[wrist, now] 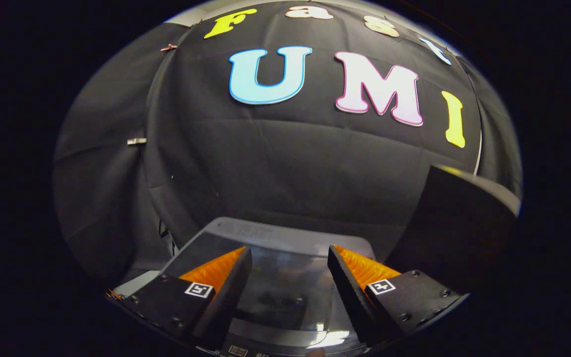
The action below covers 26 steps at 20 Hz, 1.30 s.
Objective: Put the clothes into the washing machine and then close the washing machine lid.
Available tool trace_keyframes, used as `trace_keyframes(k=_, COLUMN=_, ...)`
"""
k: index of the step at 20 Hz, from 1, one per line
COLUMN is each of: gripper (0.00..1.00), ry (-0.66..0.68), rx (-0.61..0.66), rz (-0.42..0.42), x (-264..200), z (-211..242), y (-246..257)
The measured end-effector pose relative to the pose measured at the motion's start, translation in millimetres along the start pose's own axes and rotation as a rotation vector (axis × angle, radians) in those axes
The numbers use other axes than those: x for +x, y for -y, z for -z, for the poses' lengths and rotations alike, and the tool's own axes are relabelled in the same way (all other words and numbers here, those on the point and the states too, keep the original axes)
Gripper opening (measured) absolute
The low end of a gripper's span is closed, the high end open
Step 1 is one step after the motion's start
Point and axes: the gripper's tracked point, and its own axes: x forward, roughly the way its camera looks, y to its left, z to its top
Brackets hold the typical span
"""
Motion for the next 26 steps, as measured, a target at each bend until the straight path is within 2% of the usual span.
trace_keyframes(k=2, gripper=0.96, ry=-0.009, rx=0.041, rz=-0.017, x=-16, z=23, y=-6)
trace_keyframes(k=6, gripper=0.96, ry=0.02, rx=0.086, rz=-0.018, x=-49, z=32, y=-9)
trace_keyframes(k=7, gripper=1.0, ry=0.035, rx=0.096, rz=-0.024, x=-60, z=31, y=-11)
trace_keyframes(k=14, gripper=0.98, ry=0.165, rx=0.129, rz=0.003, x=-121, z=1, y=2)
trace_keyframes(k=19, gripper=0.98, ry=0.185, rx=0.1, rz=0.018, x=-145, z=-4, y=9)
trace_keyframes(k=26, gripper=0.99, ry=0.215, rx=0.124, rz=0.015, x=-195, z=-19, y=21)
